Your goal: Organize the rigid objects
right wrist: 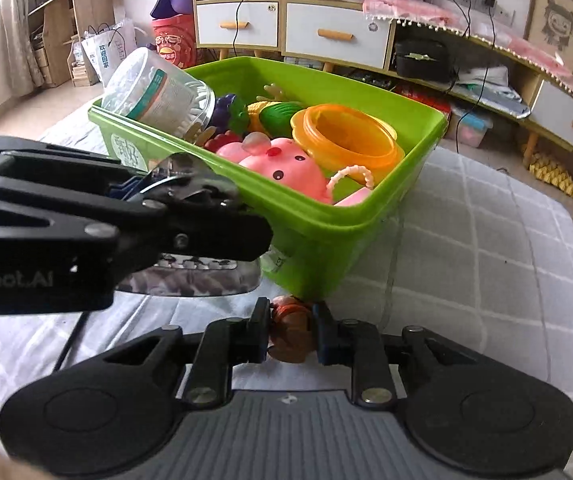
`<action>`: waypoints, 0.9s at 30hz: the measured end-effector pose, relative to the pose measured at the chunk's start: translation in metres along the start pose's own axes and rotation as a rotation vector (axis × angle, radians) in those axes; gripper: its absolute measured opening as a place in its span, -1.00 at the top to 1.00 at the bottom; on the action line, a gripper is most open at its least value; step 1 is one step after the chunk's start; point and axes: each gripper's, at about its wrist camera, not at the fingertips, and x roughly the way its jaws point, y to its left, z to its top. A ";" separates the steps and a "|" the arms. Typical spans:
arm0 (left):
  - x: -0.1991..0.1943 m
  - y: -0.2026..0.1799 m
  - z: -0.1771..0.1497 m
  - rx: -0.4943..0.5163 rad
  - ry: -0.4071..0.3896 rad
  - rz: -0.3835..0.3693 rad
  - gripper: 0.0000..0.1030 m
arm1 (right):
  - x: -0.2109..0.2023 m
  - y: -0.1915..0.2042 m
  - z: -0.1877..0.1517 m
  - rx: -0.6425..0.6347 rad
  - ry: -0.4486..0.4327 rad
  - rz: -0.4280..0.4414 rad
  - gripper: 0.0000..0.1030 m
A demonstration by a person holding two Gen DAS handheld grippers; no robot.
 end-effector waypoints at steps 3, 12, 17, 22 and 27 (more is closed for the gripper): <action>0.000 -0.004 0.000 0.018 -0.015 -0.011 0.58 | -0.004 0.000 0.000 0.006 0.004 0.005 0.34; 0.000 0.001 0.005 -0.062 -0.057 -0.014 0.58 | -0.013 0.000 -0.007 0.041 0.091 0.062 0.34; -0.006 0.008 0.003 -0.084 -0.034 -0.001 0.58 | -0.033 -0.012 -0.004 0.101 0.044 0.062 0.34; -0.012 0.012 0.002 -0.100 -0.010 0.028 0.58 | -0.045 -0.022 -0.001 0.156 0.010 0.041 0.34; -0.020 0.008 0.005 -0.098 -0.008 0.053 0.58 | -0.055 -0.022 0.008 0.188 -0.036 0.043 0.35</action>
